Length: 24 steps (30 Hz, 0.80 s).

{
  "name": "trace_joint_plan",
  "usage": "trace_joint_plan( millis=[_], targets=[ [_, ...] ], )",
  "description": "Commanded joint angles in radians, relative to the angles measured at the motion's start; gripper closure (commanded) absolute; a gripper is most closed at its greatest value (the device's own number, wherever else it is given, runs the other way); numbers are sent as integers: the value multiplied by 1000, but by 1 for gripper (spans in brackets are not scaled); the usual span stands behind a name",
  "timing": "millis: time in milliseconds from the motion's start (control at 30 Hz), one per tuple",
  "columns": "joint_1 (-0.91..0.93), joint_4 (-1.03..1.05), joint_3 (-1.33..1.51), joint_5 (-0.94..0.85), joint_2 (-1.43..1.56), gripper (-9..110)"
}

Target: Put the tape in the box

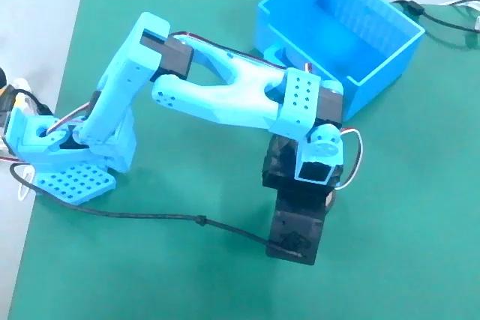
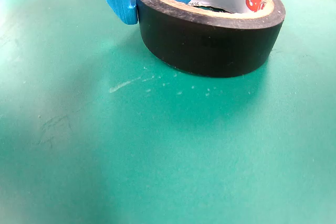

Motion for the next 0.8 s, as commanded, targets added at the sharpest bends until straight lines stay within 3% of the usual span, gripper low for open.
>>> trace_joint_plan(
  millis=[0,433,767],
  targets=[
    [23,9,-72,-29,72,102],
    [52,87,-110,-51,399,102],
    [-32,273,-471,-49,433,102]
  ],
)
